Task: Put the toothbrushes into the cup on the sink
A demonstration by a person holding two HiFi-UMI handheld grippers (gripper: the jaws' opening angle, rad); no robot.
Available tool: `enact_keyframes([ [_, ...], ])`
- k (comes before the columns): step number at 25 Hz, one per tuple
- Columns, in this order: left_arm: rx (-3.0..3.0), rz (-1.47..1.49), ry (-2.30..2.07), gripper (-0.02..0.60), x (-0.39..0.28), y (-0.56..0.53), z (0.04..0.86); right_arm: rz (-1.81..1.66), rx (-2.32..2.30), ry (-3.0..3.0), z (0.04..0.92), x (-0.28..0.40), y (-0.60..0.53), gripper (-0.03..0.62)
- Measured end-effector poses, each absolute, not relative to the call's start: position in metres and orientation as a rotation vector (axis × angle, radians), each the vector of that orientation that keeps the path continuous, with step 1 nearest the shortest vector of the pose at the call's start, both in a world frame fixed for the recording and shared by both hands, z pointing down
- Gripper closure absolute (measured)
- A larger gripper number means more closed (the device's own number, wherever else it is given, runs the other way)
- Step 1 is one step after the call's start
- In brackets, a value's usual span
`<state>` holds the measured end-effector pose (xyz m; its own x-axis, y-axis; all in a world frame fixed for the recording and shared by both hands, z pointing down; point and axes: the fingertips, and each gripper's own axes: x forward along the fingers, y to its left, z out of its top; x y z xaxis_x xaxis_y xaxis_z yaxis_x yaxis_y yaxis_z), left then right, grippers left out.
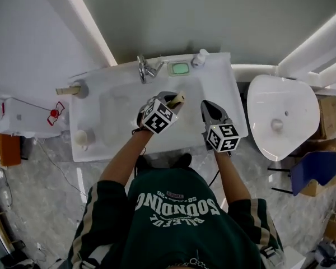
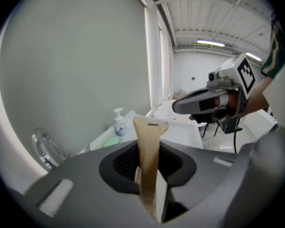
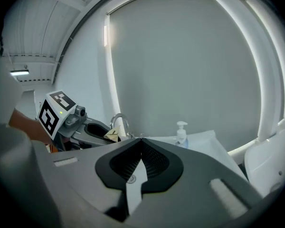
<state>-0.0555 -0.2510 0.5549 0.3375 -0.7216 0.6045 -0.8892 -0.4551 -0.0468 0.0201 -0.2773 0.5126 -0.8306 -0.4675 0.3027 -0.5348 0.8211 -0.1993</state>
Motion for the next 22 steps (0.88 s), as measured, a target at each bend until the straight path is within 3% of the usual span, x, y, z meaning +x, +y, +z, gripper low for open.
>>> enact_keyframes([
  [11,1.967,0.639,-1.824,0.449,-0.229,-0.142,0.542,0.34,0.303,-2.815,0.515,-0.149,-0.197,0.589],
  [22,1.764,0.525,-2.057,0.449,-0.32,-0.046,0.534,0.303,0.07,-2.805,0.519,-0.226,-0.127,0.589],
])
